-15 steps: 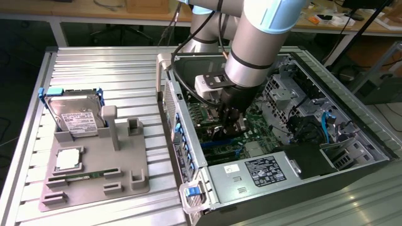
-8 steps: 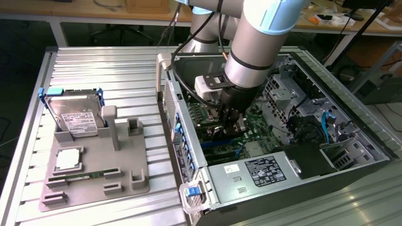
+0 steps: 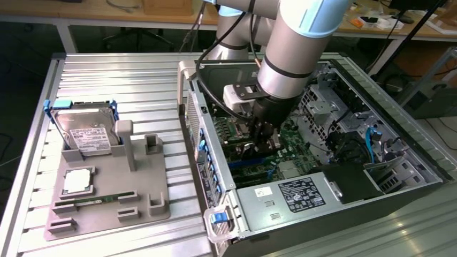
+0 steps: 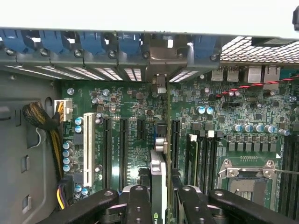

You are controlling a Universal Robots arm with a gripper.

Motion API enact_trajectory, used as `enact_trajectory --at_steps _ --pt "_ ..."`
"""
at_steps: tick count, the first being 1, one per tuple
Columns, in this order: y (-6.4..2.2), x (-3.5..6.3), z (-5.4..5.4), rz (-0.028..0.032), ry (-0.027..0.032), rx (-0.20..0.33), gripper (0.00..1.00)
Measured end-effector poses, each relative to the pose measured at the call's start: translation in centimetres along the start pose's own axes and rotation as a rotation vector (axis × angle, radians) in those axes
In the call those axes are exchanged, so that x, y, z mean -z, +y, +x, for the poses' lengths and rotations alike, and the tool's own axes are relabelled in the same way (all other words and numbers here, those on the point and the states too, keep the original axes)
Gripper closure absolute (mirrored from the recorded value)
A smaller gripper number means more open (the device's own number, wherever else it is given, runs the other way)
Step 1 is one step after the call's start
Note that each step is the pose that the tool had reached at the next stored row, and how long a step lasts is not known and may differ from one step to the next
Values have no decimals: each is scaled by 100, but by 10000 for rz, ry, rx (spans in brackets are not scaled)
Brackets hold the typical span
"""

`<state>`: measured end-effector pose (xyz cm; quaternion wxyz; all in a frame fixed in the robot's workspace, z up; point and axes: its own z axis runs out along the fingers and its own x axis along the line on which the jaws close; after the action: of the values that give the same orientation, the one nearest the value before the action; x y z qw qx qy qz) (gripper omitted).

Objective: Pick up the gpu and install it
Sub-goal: 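Insert the gpu into the slot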

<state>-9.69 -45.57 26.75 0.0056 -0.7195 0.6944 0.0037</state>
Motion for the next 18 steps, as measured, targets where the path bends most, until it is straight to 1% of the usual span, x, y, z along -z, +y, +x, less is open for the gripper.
enact_trajectory --at_steps 3,5,8,10,15,18 --pt "-5 -1 2 -4 2 0 73" --pt "-26 -2 5 -18 -1 1 73" --pt "-37 -2 5 -23 0 0 73" --pt "-61 -2 9 -23 0 1 73" --pt "-66 -5 9 -23 0 0 73" --pt "-65 -28 9 -23 -1 2 73"
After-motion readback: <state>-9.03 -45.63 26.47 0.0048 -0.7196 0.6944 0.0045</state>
